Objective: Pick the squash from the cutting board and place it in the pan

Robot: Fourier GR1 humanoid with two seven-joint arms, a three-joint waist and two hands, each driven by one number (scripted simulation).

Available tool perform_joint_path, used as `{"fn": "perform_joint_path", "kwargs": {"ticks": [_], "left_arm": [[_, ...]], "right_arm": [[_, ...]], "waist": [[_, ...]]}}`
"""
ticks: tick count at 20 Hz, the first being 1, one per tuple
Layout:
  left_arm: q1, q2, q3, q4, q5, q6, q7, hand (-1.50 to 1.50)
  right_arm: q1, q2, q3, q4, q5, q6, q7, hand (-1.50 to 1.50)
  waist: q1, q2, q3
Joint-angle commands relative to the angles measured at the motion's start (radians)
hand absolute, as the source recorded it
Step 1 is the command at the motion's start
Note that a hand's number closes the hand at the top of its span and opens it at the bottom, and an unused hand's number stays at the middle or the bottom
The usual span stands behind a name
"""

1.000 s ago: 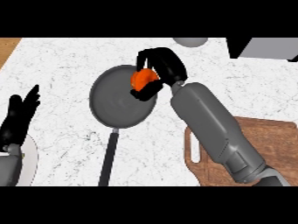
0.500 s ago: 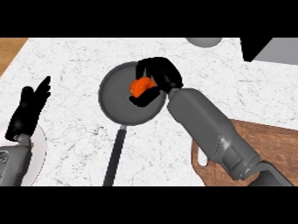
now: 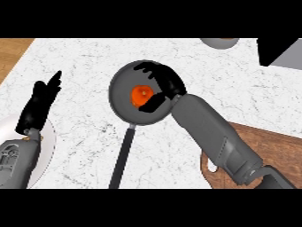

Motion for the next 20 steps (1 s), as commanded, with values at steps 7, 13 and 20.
{"fn": "perform_joint_path", "kwargs": {"ticks": [7,13,20], "left_arm": [[-0.01,-0.022,-0.009,0.026,-0.011,0.015,-0.022,0.0],[-0.024,0.003,0.013,0.021,-0.001,0.005,0.018,0.0],[0.032,0.045,0.075,0.022,0.022,0.012,0.017,0.0]], "right_arm": [[0.044,0.0,0.018,-0.048,-0.202,-0.097,-0.127,-1.5],[-0.004,0.0,-0.014,-0.046,-0.324,-0.176,-0.162,-1.5],[-0.098,-0.001,-0.13,0.116,-0.387,-0.166,-0.211,-1.5]], "waist": [[0.013,0.002,0.001],[-0.02,-0.013,0.001],[-0.106,-0.026,-0.001]]}}
